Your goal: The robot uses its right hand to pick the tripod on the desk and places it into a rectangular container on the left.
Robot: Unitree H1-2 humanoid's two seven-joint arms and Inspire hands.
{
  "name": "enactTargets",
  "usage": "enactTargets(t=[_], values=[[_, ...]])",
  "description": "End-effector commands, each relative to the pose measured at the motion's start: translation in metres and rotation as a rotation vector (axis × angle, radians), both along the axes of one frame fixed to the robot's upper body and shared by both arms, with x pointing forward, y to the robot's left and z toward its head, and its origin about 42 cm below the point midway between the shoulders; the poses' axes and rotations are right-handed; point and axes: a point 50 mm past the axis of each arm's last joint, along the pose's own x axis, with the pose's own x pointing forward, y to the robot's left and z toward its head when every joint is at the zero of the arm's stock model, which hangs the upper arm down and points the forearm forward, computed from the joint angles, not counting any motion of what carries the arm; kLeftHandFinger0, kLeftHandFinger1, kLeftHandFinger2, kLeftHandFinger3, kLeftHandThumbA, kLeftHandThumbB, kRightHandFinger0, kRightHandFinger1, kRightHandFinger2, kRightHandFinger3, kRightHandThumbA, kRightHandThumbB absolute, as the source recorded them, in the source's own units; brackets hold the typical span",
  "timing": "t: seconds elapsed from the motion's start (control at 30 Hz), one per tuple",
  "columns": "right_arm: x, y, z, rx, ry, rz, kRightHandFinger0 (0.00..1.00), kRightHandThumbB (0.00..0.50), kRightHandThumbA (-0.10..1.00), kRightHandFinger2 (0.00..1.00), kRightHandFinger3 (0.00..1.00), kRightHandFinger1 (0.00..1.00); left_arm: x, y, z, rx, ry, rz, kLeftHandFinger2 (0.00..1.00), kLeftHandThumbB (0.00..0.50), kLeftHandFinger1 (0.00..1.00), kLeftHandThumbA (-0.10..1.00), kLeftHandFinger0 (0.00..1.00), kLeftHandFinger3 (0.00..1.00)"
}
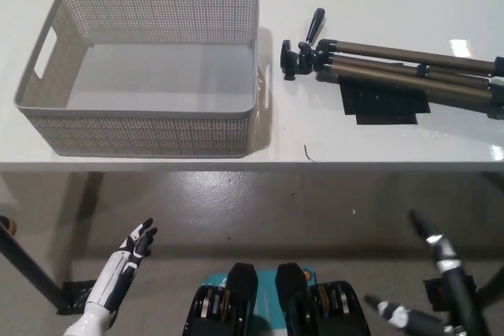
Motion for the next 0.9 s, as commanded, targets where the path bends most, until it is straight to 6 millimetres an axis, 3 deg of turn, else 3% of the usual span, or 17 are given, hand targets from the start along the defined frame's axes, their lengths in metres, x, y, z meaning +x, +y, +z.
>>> enactTargets(t=[0.0, 0.07, 0.2, 0.23, 0.33, 0.53, 0.57, 0.63, 0.73, 0.77, 0.87], values=[[-0.001, -0.026, 0.121, -0.133, -0.414, -0.057, 1.0, 0.444, 1.0, 1.0, 1.0, 1.0, 0.011, 0.002, 0.022, 0.026, -0.121, -0.055, 1.0, 0.5, 1.0, 1.0, 1.0, 1.0], [0.011, -0.033, 0.152, -0.183, -0.445, -0.051, 1.0, 0.471, 1.0, 1.0, 1.0, 1.0, 0.011, 0.003, 0.02, 0.029, -0.114, -0.059, 1.0, 0.5, 1.0, 1.0, 1.0, 1.0], [0.035, -0.04, 0.193, -0.29, -0.5, -0.061, 1.0, 0.487, 1.0, 1.0, 1.0, 1.0, 0.01, 0.005, 0.019, 0.03, -0.106, -0.057, 1.0, 0.5, 1.0, 1.0, 1.0, 1.0], [0.045, -0.041, 0.213, -0.296, -0.497, -0.06, 1.0, 0.5, 1.0, 1.0, 1.0, 1.0, 0.01, 0.005, 0.018, 0.025, -0.109, -0.058, 1.0, 0.5, 1.0, 1.0, 1.0, 1.0], [0.073, -0.038, 0.251, -0.381, -0.497, -0.08, 1.0, 0.49, 1.0, 1.0, 1.0, 1.0, 0.008, 0.006, 0.017, 0.021, -0.103, -0.061, 1.0, 0.5, 1.0, 1.0, 1.0, 1.0], [0.149, -0.021, 0.325, -0.598, -0.44, -0.051, 1.0, 0.442, 1.0, 1.0, 1.0, 1.0, 0.006, 0.003, 0.012, 0.047, -0.089, -0.068, 1.0, 0.5, 1.0, 1.0, 1.0, 1.0], [0.167, -0.014, 0.334, -0.636, -0.405, -0.046, 1.0, 0.458, 1.0, 1.0, 1.0, 1.0, 0.006, 0.003, 0.011, 0.049, -0.091, -0.068, 1.0, 0.5, 1.0, 1.0, 1.0, 1.0], [0.189, -0.007, 0.341, -0.697, -0.351, -0.041, 1.0, 0.5, 1.0, 1.0, 1.0, 1.0, 0.005, 0.002, 0.01, 0.046, -0.089, -0.068, 1.0, 0.5, 1.0, 1.0, 1.0, 1.0], [0.232, 0.013, 0.348, -0.782, -0.249, -0.026, 1.0, 0.499, 1.0, 1.0, 1.0, 1.0, 0.004, 0.0, 0.008, 0.036, -0.083, -0.066, 1.0, 0.5, 1.0, 1.0, 1.0, 1.0], [0.235, 0.014, 0.346, -0.783, -0.241, -0.022, 1.0, 0.499, 1.0, 1.0, 1.0, 1.0, 0.003, 0.0, 0.007, 0.038, -0.081, -0.066, 1.0, 0.5, 1.0, 1.0, 1.0, 1.0], [0.27, 0.023, 0.341, -0.811, -0.131, -0.016, 1.0, 0.5, 1.0, 1.0, 1.0, 1.0, 0.002, 0.001, 0.006, 0.038, -0.069, -0.064, 1.0, 0.5, 1.0, 1.0, 1.0, 1.0]])
